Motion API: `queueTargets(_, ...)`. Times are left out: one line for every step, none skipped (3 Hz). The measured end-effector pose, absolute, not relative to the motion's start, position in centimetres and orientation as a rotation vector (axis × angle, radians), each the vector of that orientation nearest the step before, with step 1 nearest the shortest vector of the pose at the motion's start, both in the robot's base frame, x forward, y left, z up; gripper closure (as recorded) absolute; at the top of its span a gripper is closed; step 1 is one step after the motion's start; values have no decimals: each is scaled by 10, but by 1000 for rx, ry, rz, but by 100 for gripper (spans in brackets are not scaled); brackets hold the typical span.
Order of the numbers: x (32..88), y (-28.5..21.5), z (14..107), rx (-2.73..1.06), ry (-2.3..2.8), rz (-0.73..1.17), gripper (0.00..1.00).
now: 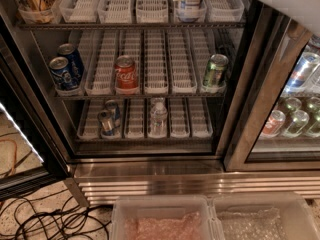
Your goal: Pick blue plastic bottle from top shelf of fridge
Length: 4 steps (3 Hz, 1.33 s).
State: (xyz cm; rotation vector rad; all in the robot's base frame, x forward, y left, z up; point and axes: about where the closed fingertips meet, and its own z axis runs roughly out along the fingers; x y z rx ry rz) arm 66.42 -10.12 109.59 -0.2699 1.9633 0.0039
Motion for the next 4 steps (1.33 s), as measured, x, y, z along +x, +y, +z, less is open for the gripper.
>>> queueTargets(670, -96, 1101, -271, 1950, 13, 26)
queueTargets(676, -98, 1104, -255, 1940, 14, 24)
queueTargets(686, -100, 1106, -230, 1926, 15, 24)
queueTargets(694, -100, 1111, -208, 1909, 15, 24)
